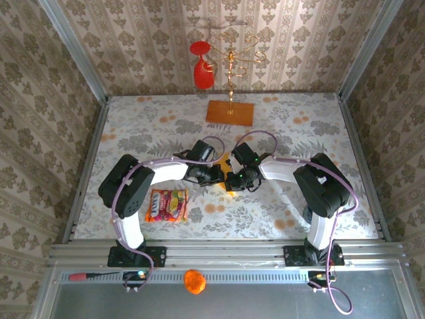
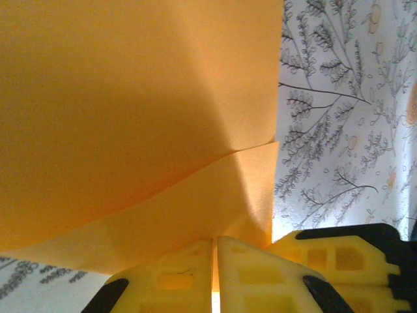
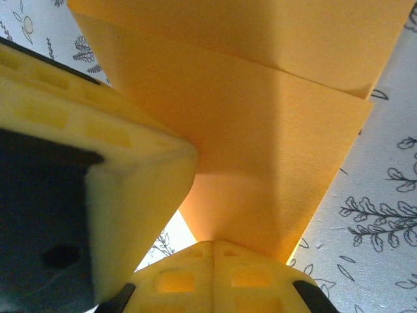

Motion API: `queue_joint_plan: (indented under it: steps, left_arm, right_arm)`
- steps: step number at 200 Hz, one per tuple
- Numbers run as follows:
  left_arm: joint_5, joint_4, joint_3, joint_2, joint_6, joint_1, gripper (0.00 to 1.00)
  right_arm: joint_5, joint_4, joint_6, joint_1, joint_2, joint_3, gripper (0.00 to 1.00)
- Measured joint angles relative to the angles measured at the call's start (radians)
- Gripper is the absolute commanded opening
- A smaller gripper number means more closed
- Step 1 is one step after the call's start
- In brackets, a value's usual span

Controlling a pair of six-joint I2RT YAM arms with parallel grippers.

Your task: Fold a paper plane with a square sheet of paper (pick it up from the middle)

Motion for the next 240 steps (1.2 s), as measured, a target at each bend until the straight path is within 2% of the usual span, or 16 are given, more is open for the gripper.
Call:
queue_joint_plan:
  steps: [77,122,159,240]
  left_arm:
    - [0.021,0.090,-0.053,0.008,0.015,0.027,0.10]
    - [0.057,0.137,-0.087,0.000,0.031,0.089,0.10]
    - [0.058,0.128,-0.084,0.000,0.049,0.151,0.10]
    - [0.012,0.035,-0.041,-0.007,0.113,0.218,0.11]
  right_arm:
    - [0.014,-0.007,0.029,0.000,0.000,0.000,0.02]
    - [0.025,0.007,0.048,0.000,-0.005,-0.013,0.02]
    - [0.031,0.012,0.055,0.002,-0.009,-0.017,0.02]
    - [0.034,0.027,0.042,0.001,-0.027,-0.027,0.06]
